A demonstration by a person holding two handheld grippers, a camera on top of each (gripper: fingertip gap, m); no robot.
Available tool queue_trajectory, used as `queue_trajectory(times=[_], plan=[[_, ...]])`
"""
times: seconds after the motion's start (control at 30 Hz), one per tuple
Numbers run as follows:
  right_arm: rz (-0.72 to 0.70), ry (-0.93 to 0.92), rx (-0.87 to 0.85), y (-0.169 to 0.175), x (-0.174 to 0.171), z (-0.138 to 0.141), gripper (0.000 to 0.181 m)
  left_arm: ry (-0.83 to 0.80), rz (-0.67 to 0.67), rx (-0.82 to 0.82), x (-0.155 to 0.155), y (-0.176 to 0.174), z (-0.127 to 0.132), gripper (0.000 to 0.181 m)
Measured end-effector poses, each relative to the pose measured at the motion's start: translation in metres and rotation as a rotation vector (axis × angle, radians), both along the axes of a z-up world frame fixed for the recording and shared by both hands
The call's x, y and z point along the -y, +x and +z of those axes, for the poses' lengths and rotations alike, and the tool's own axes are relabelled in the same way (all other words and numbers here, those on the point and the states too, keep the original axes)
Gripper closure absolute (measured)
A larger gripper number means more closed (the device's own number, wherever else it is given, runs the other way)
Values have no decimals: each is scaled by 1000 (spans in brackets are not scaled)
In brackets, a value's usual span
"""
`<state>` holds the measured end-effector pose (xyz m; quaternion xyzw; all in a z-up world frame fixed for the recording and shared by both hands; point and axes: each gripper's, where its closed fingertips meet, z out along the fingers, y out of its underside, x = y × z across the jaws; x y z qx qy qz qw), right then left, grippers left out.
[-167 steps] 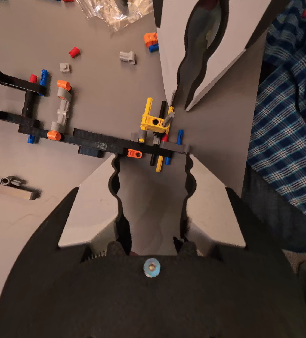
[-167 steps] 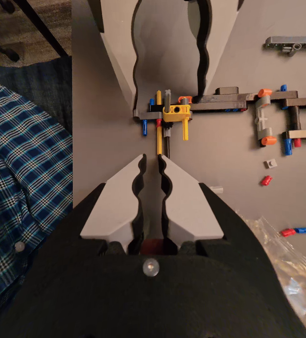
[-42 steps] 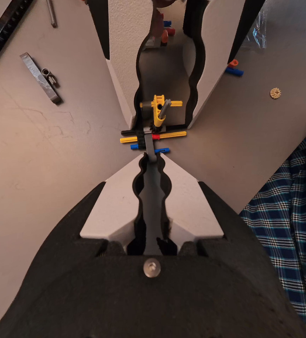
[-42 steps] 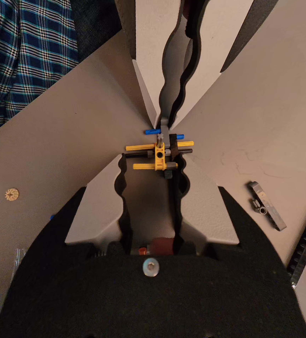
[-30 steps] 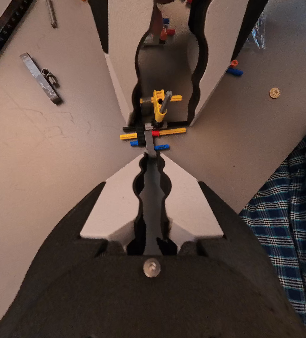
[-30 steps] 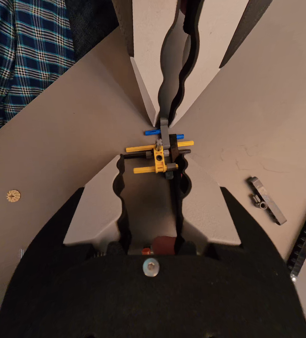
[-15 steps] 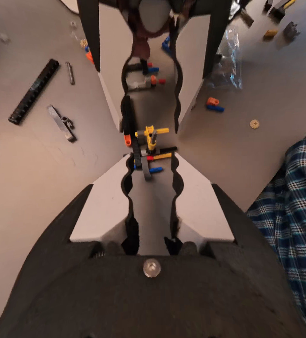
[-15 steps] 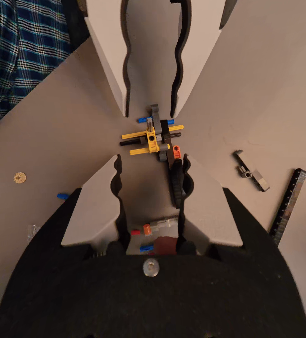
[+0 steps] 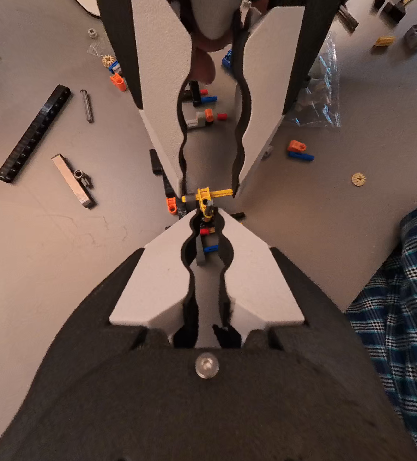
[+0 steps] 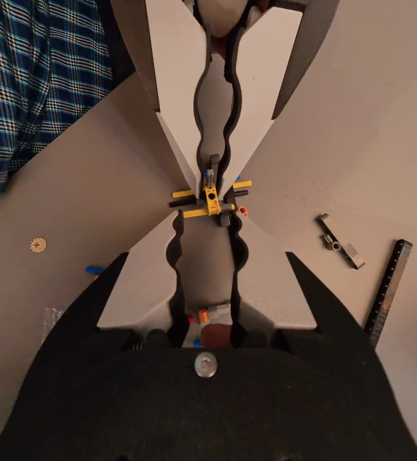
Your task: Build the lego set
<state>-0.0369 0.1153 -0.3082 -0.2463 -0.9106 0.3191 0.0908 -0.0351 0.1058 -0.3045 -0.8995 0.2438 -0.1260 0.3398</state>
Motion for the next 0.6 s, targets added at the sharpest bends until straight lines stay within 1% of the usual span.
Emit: queue_trajectory(times=[0.6], plan=[[-9, 8, 20, 0, 3, 0, 146, 9, 3, -3, 1, 0, -1, 176]])
